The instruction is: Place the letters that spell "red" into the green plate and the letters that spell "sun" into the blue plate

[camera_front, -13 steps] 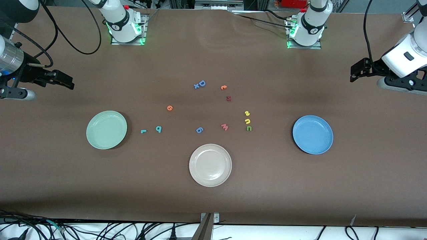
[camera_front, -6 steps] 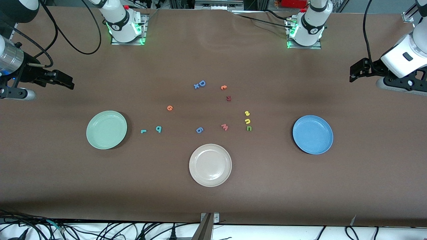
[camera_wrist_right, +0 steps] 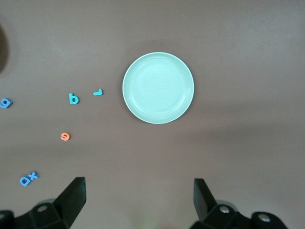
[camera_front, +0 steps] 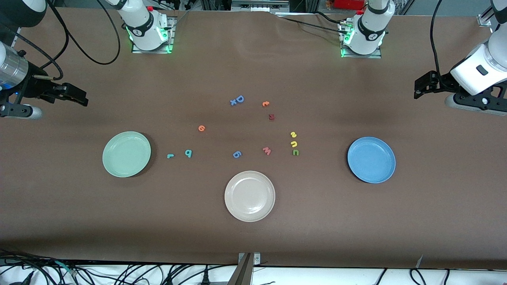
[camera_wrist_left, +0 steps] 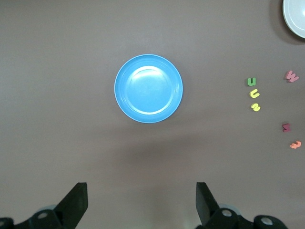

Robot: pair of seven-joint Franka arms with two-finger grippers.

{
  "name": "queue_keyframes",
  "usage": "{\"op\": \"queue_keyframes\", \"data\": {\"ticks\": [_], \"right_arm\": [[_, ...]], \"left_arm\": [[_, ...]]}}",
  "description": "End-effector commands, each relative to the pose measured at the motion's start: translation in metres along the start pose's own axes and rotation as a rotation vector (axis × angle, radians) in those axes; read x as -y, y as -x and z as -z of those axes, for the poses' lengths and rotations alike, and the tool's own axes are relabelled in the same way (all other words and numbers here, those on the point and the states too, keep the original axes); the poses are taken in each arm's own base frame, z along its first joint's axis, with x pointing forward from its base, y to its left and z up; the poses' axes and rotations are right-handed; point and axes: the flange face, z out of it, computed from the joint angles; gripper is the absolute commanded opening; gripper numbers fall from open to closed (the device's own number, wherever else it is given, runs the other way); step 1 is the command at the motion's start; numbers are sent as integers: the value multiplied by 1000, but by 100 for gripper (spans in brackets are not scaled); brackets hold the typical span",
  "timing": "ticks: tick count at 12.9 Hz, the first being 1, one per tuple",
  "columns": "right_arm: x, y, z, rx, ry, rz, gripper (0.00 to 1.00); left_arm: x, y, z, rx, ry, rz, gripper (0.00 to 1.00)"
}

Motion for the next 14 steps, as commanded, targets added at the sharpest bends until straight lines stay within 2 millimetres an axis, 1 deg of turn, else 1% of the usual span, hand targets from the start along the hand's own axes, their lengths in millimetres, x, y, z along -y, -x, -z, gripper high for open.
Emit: {"op": "queue_keyframes", "data": {"ticks": [1, 4, 5, 8, 9, 10, 12, 13, 14], "right_arm": [[-2, 1, 3, 6, 1, 14, 100], [-2, 1, 3, 6, 1, 16, 100], [-2, 1, 3, 6, 1, 14, 100], [-2, 1, 3, 6, 1, 14, 100], [-2, 1, 3, 6, 1, 14, 100], [-2, 1, 3, 6, 1, 16, 100], [-2, 1, 2, 8, 1, 16, 100], [-2, 1, 3, 6, 1, 14, 100], [-2, 1, 2, 8, 1, 14, 100]], "left_arm": [[0, -2, 6, -6, -1, -6, 100], [-5, -4, 4, -8, 3, -13, 100], [-6, -9, 0, -12, 4, -15, 100], [-15, -15, -6, -18, 70, -23, 100], [-29, -16, -9, -13, 77, -47, 100], [-41, -22, -15, -5, 77, -70, 100], [-49, -27, -18, -12, 77, -83, 100], [-52, -31, -24, -8, 80, -87, 100], [-59, -39, -37, 9, 84, -101, 100]]}}
